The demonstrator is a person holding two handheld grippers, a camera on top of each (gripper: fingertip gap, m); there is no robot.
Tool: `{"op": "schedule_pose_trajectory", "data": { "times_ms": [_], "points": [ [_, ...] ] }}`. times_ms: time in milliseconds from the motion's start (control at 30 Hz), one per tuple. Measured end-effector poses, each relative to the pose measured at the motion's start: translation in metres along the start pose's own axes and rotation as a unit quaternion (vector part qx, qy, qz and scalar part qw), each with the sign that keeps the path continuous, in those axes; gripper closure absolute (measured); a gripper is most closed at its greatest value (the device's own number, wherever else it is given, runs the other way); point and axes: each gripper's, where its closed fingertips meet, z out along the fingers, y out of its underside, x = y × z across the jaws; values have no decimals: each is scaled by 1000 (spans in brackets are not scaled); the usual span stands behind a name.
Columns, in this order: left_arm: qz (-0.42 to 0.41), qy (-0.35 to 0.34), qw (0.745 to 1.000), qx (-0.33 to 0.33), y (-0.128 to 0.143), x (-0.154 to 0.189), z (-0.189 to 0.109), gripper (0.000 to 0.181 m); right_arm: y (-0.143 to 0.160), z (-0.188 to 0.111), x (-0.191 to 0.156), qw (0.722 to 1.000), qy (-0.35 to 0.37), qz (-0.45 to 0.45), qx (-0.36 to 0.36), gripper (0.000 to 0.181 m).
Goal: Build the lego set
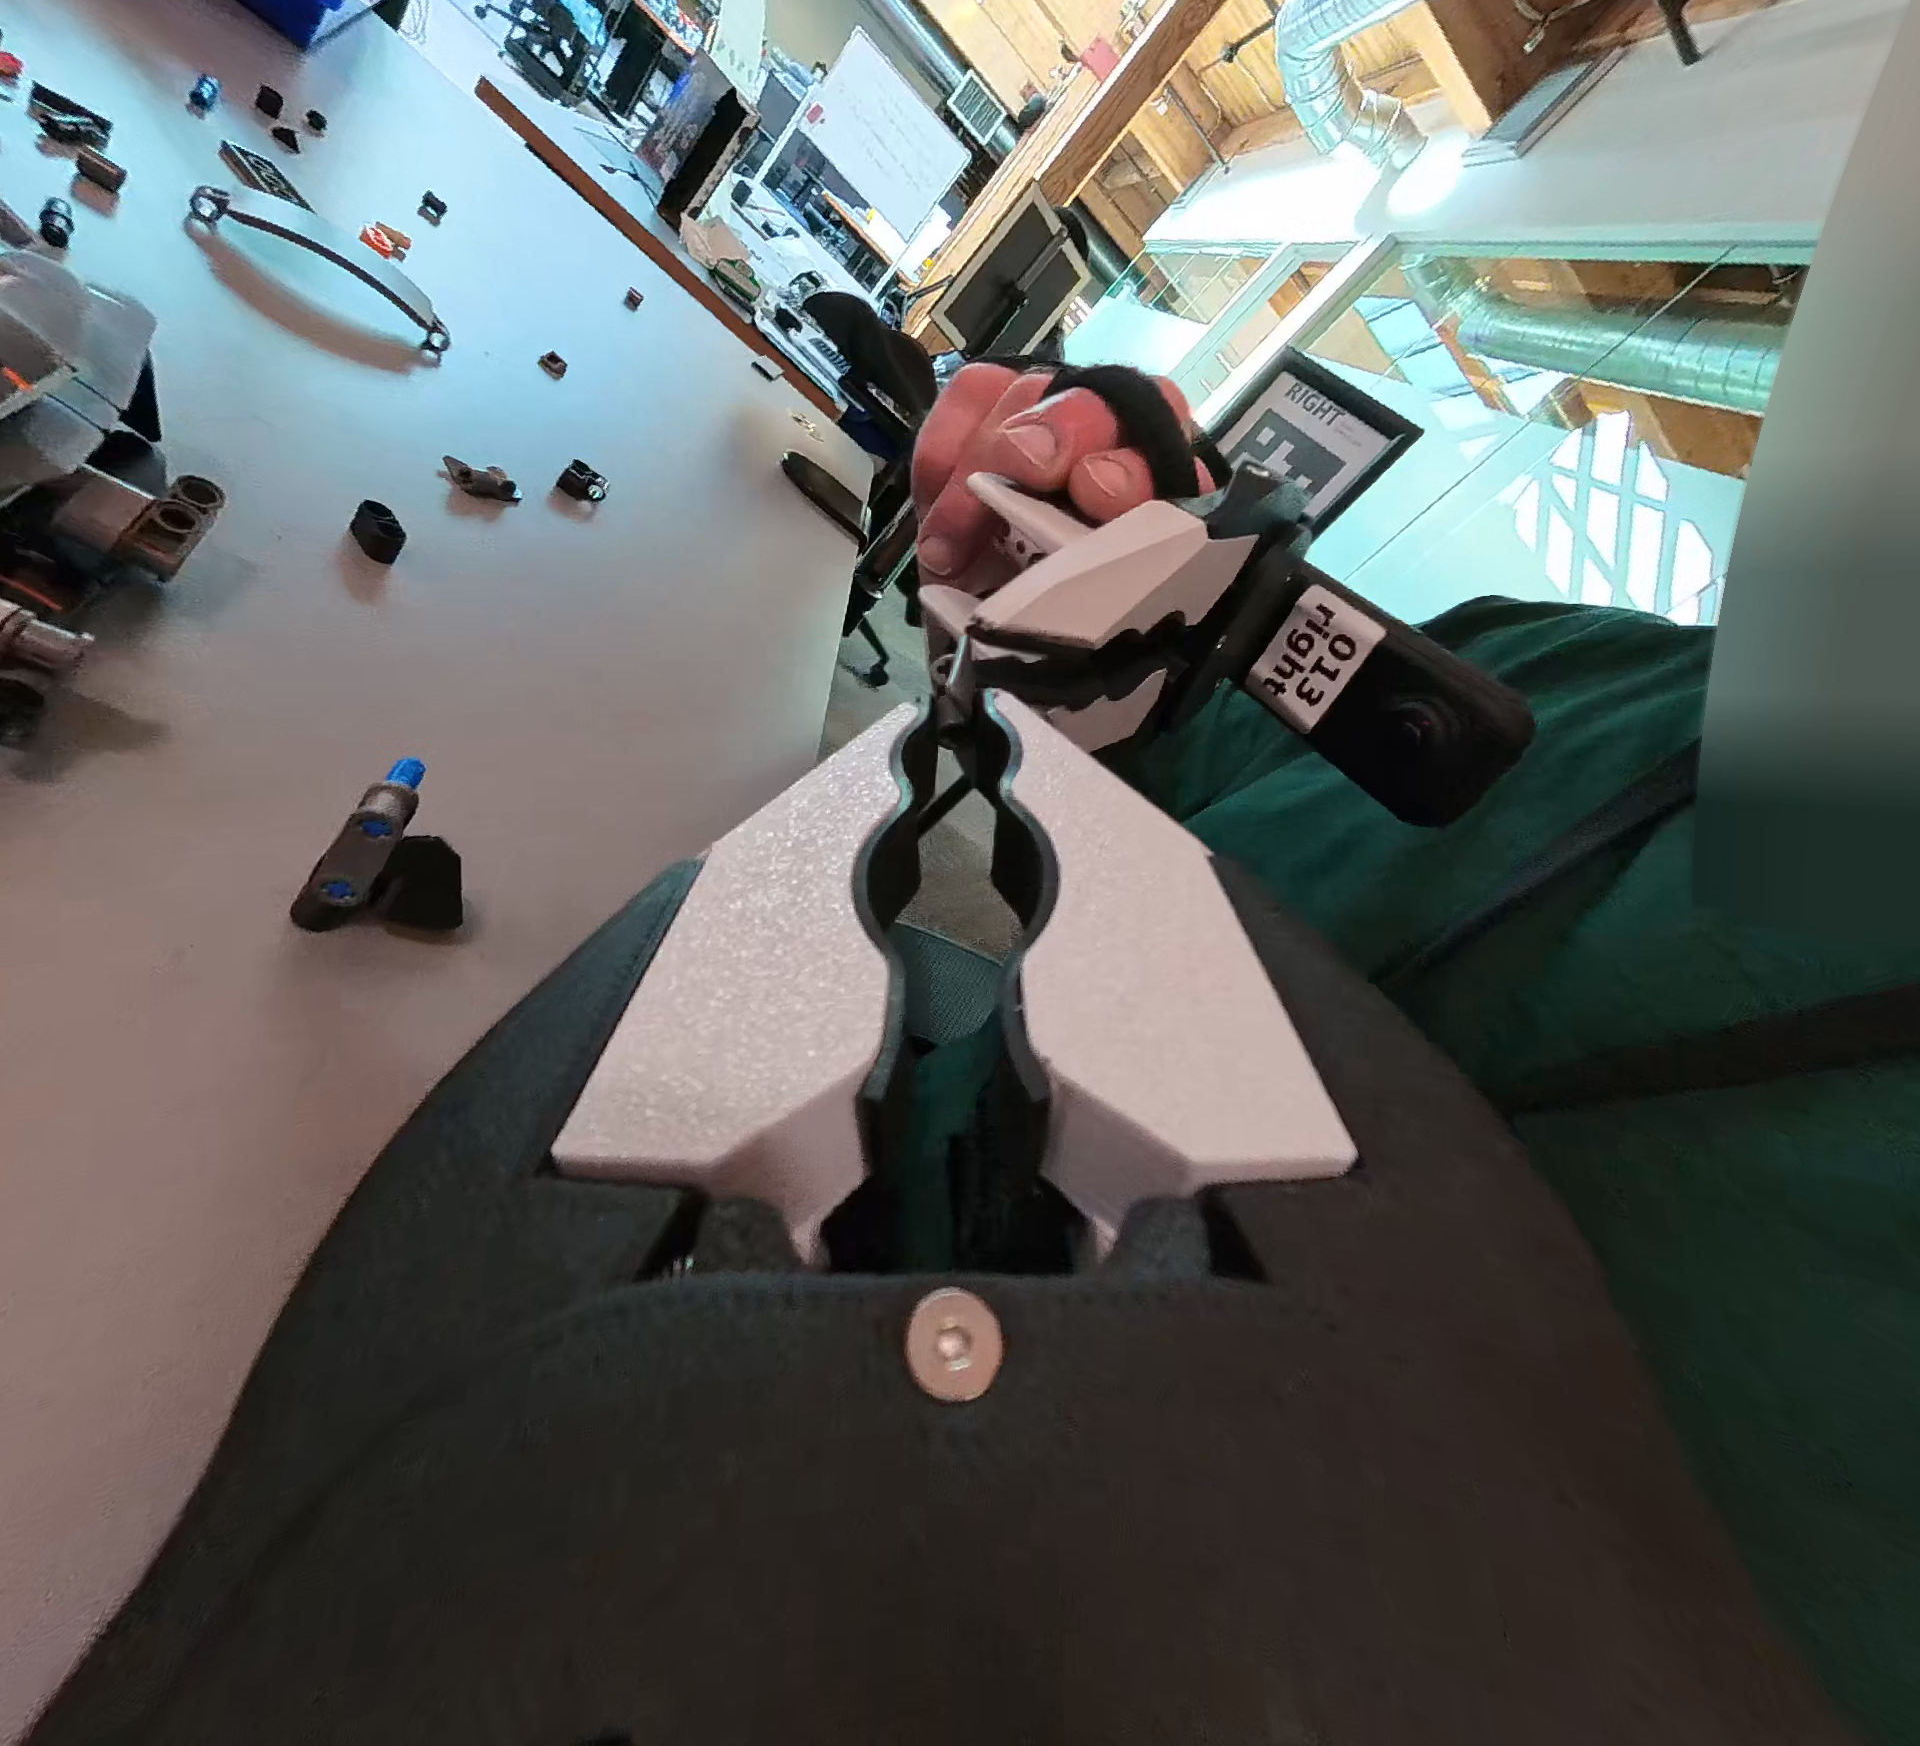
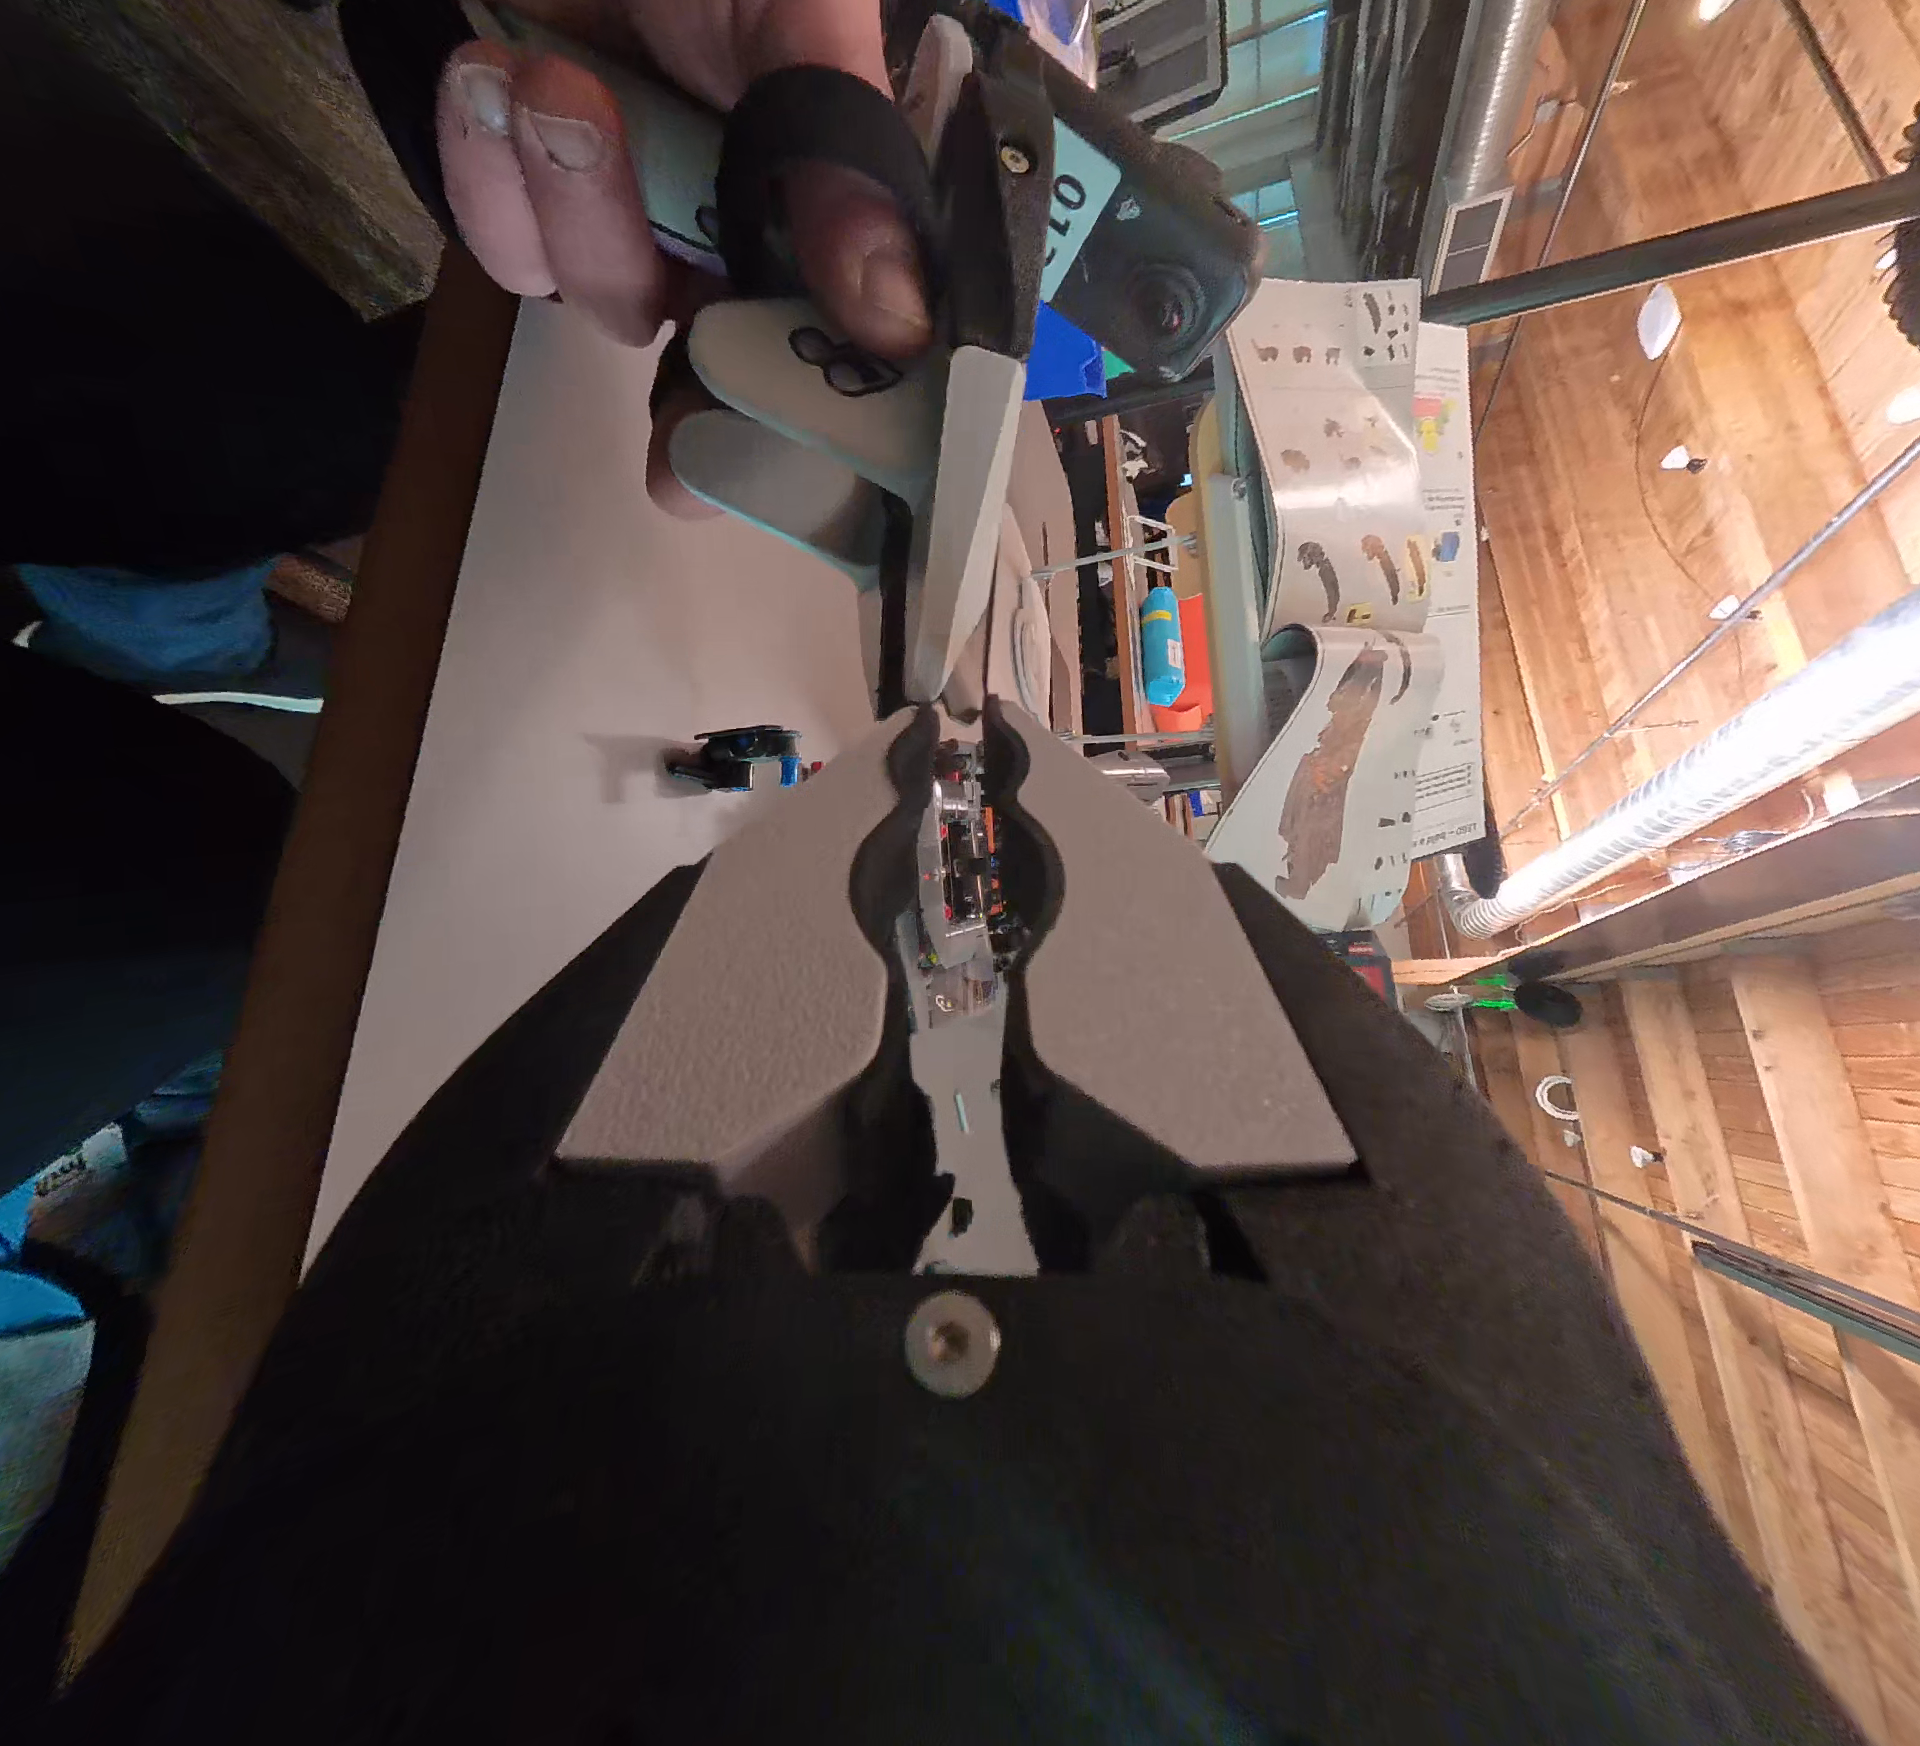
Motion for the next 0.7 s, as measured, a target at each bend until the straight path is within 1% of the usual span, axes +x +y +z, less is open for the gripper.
{"op": "schedule_pose_trajectory", "data": {
  "times_ms": [400,567,700],
  "points": [
    [-18,17,1000,2,0,0,-2,176,-1,3,0,1000,1,-9,7,179],
    [-34,45,998,7,0,6,-2,176,-5,0,3,1000,16,-21,12,177],
    [-52,61,997,7,1,7,-2,176,-5,-1,0,999,11,-27,14,175]
  ]
}}
